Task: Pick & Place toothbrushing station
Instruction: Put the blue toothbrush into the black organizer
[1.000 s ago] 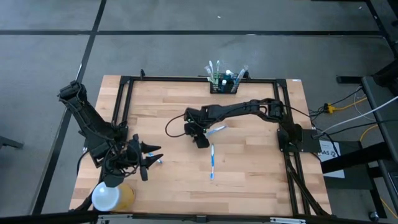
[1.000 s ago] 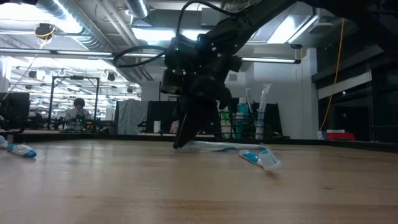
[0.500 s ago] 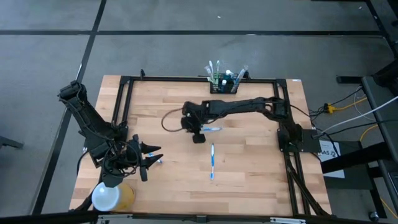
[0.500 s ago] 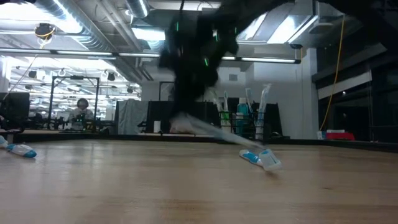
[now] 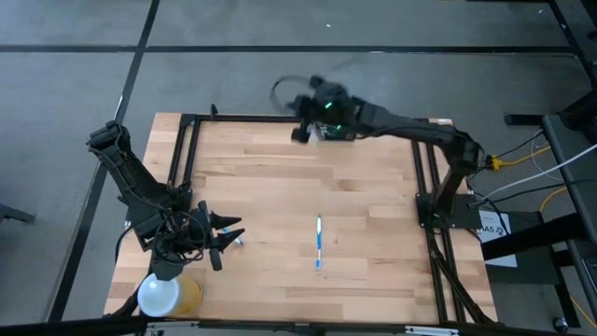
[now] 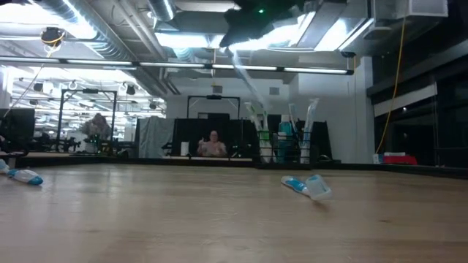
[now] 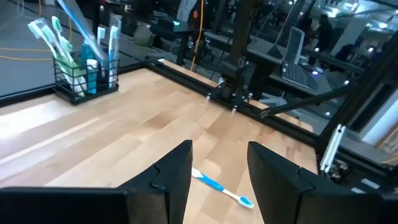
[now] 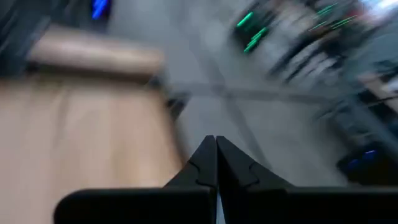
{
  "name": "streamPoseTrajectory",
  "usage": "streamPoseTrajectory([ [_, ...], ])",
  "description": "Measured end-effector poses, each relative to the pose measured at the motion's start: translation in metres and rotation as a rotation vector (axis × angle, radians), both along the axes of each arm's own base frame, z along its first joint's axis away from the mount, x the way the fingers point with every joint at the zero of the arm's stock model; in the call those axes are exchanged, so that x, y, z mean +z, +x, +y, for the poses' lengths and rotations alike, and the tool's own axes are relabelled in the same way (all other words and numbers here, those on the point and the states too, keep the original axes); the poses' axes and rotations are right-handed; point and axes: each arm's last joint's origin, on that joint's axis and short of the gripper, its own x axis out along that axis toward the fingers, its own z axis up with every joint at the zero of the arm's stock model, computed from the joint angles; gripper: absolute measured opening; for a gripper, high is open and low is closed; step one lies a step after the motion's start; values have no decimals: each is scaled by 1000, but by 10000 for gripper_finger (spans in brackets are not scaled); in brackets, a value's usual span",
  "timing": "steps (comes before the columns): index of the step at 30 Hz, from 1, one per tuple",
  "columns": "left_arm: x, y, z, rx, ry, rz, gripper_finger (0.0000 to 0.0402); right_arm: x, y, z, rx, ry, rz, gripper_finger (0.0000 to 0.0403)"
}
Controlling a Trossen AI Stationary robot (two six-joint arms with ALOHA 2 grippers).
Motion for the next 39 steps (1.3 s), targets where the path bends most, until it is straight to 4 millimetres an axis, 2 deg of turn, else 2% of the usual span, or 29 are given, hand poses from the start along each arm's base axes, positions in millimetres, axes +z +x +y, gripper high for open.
streamPoseTrajectory([
  [4, 1, 0, -3, -6, -15, -13, 149, 5, -31, -22, -137, -70, -163, 1],
  [7, -2, 0, -6, -13, -9, -10, 143, -1, -57, -32, -194, -88, -181, 0],
  [14, -9, 5, -11, 1, -21, -10, 122, -25, -114, -41, -310, -135, -338, 0],
  [17, -10, 7, -11, 11, -45, -21, 115, -37, -129, -41, -346, -162, -383, 0],
  [24, -11, 15, -8, 37, -78, -33, 111, -56, -147, -54, -417, -207, -399, 0],
  [31, -11, 23, -2, 58, -93, -23, 111, -58, -164, -72, -445, -227, -455, 0],
  [39, -11, 30, 5, 65, -111, -5, 111, -69, -164, -90, -413, -236, -486, 0],
])
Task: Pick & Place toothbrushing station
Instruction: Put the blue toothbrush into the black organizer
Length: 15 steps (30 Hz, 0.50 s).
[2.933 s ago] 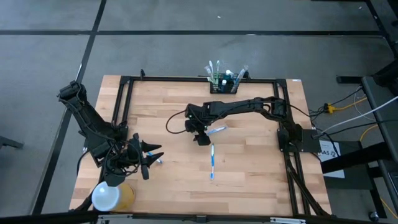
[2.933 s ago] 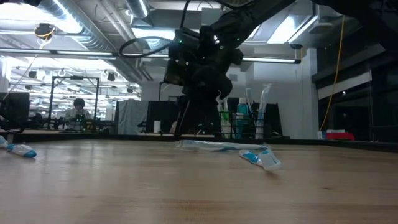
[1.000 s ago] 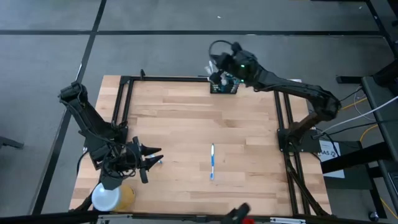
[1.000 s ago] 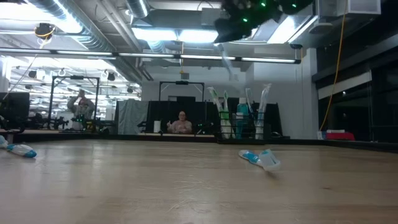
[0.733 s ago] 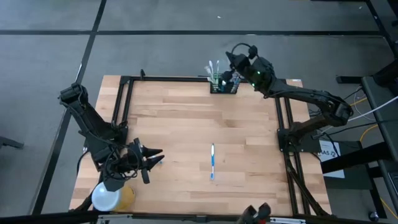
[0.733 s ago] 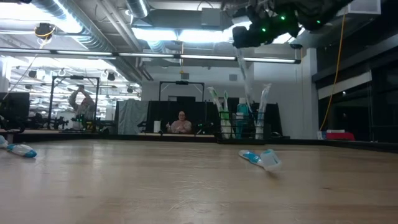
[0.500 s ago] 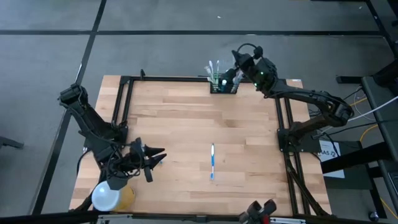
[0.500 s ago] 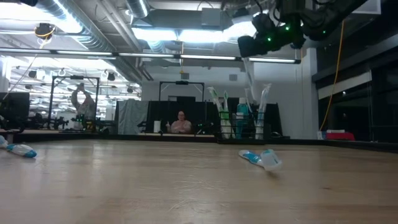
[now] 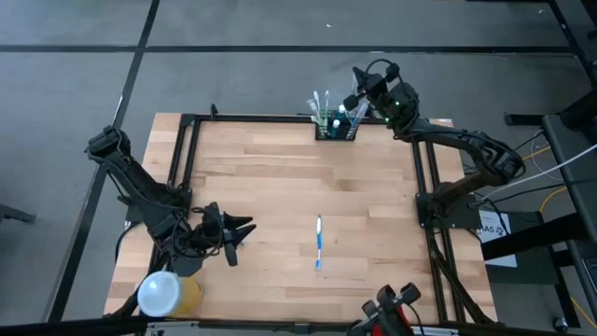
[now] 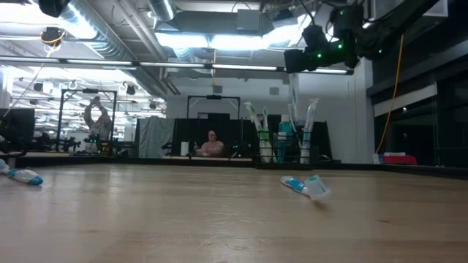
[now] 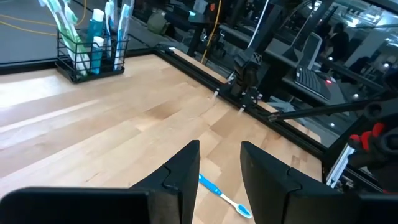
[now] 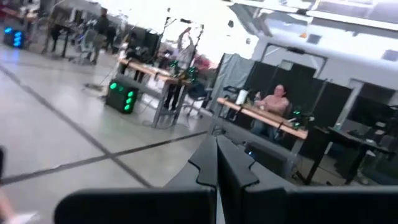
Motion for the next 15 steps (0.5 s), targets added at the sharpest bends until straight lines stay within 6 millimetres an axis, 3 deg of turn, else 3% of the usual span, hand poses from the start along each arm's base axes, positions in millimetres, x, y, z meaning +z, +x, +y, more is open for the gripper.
streamPoseTrajectory([
  [9, 1, 2, 1, -12, -18, 2, 111, -18, 6, -11, -13, 18, 29, 0],
  [15, 1, 2, 1, -12, -18, 1, 111, -17, 8, -9, 2, 10, 18, 0],
])
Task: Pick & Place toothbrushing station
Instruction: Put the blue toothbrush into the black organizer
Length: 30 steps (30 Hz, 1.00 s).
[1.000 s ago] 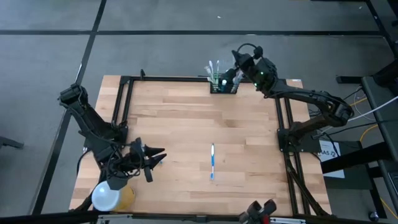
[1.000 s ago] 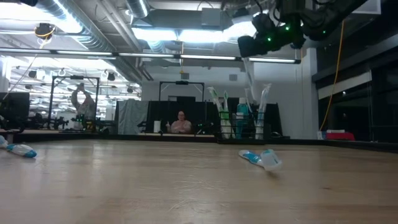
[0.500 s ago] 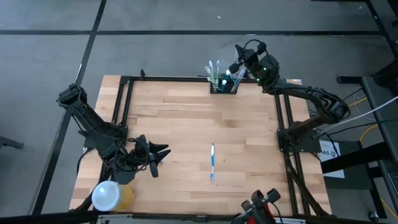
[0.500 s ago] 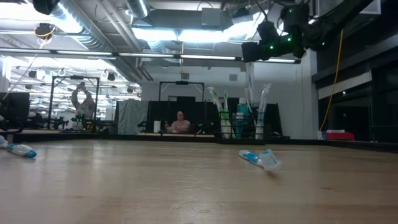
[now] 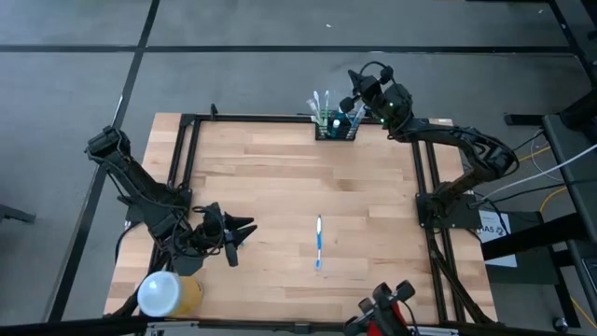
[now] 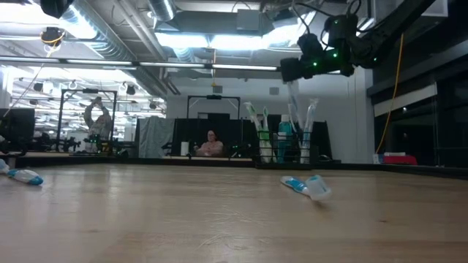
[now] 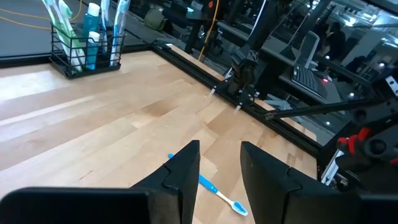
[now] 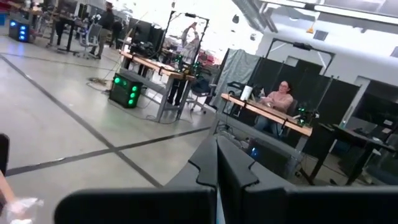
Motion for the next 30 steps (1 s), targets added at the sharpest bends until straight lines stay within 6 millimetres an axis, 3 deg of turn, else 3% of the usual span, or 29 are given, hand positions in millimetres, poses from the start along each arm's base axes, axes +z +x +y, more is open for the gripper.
streamPoseTrajectory([
  [16, 0, 0, 0, -1, -3, -3, 111, -4, 5, 6, -4, 34, 19, 0],
  [30, 0, 0, -1, -7, -7, -1, 111, -54, -22, 28, -39, 88, -95, 0],
])
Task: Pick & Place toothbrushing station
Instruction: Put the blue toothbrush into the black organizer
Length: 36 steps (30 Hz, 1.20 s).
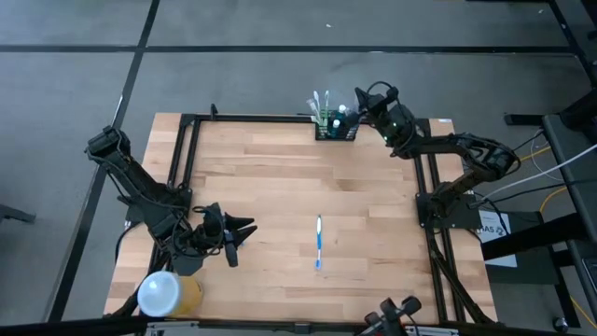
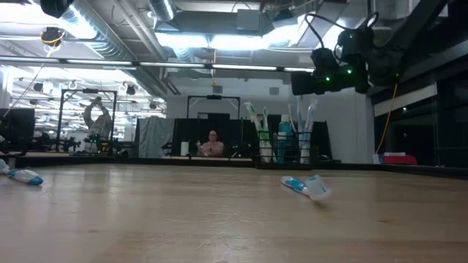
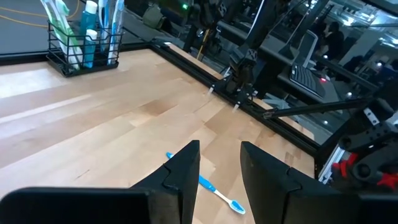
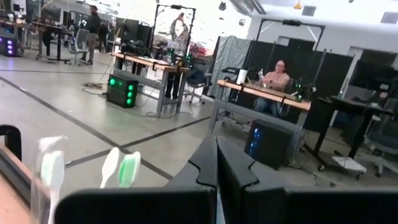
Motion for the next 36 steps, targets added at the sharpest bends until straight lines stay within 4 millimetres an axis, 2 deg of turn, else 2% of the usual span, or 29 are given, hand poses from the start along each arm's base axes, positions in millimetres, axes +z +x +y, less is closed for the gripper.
streamPoseTrajectory([
  [9, 2, 1, -1, -4, -1, -13, 111, -17, -6, 0, 4, 67, -6, 0],
  [14, -1, 6, -7, -7, -4, -29, 111, -31, -4, -6, 93, 149, -39, 2],
  [17, -5, 11, -11, -11, -12, -34, 111, -33, -2, -6, 135, 167, -69, 18],
  [20, -8, 13, -16, -20, -19, -36, 111, -30, -3, -6, 130, 158, -95, 49],
  [26, -11, 14, -19, -11, 2, -39, 111, 0, -11, 3, 143, 99, -163, 120],
  [29, -9, 14, -18, 2, 36, -41, 111, 18, -14, 16, 221, 129, -193, 149],
  [31, -7, 13, -17, 2, 47, -41, 111, 29, -14, 33, 367, 213, -208, 162],
  [34, -7, 13, -18, 1, 70, -33, 111, 35, -8, 69, 625, 411, -171, 169],
  [36, -7, 11, -20, 1, 74, -37, 111, 33, 1, 104, 803, 559, -113, 167],
])
